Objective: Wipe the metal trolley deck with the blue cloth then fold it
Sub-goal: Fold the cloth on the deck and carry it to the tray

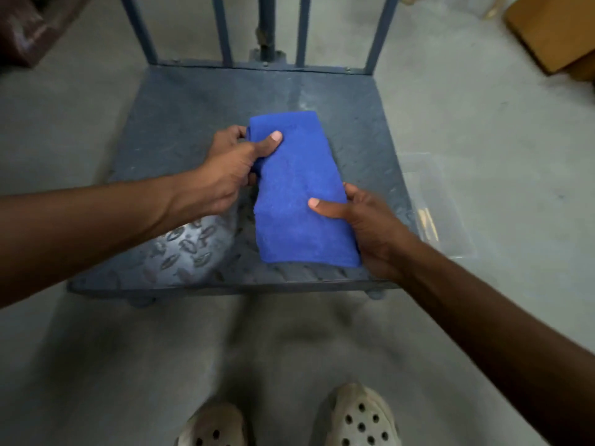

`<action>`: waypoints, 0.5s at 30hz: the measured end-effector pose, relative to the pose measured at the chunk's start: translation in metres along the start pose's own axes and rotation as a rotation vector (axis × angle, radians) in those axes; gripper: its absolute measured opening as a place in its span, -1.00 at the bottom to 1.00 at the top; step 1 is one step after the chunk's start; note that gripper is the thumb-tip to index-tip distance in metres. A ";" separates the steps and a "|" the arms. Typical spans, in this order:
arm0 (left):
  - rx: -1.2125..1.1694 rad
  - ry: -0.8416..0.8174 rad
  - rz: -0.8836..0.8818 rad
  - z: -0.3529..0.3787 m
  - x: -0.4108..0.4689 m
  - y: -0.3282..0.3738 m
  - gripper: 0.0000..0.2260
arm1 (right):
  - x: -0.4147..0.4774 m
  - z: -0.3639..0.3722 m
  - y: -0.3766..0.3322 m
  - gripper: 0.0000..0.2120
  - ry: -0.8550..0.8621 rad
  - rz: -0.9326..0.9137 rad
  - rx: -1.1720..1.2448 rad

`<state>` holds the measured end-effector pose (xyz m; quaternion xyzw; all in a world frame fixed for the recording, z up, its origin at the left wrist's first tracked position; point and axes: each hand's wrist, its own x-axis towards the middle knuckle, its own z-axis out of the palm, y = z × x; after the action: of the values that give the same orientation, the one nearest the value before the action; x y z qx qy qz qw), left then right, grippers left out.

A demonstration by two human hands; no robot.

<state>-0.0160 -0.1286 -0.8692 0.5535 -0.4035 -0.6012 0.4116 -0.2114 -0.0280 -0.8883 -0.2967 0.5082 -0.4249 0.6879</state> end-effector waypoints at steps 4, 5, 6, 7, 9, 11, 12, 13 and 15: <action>-0.094 -0.083 -0.128 -0.013 -0.008 -0.010 -0.67 | 0.010 0.019 0.015 -0.66 0.068 -0.024 -0.005; -0.105 -0.128 -0.166 -0.018 -0.011 -0.013 -0.67 | 0.011 0.022 0.018 -0.69 0.071 -0.022 0.003; -0.104 -0.174 -0.200 -0.023 -0.013 -0.015 -0.68 | 0.010 0.024 0.020 -0.71 0.075 -0.019 0.007; -0.089 -0.213 -0.226 -0.026 -0.016 -0.018 -0.69 | 0.008 0.024 0.023 -0.73 0.087 -0.017 0.003; -0.038 -0.232 -0.246 -0.029 -0.019 -0.023 -0.71 | 0.002 0.019 0.027 -0.72 0.119 -0.016 -0.029; 0.011 -0.211 -0.241 -0.027 -0.020 -0.027 -0.77 | -0.001 0.009 0.025 -0.65 0.141 -0.010 -0.064; 0.035 -0.198 -0.234 -0.025 -0.019 -0.028 -0.80 | -0.001 0.002 0.022 -0.60 0.137 0.004 -0.059; 0.059 -0.186 -0.225 -0.024 -0.018 -0.027 -0.82 | 0.000 -0.006 0.017 -0.54 0.120 0.024 -0.024; 0.083 -0.170 -0.205 -0.022 -0.016 -0.022 -0.83 | 0.002 -0.022 0.005 -0.47 0.075 0.045 0.077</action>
<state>0.0057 -0.1070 -0.8864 0.5554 -0.4030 -0.6676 0.2890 -0.2301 -0.0269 -0.9003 -0.2423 0.5234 -0.4396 0.6886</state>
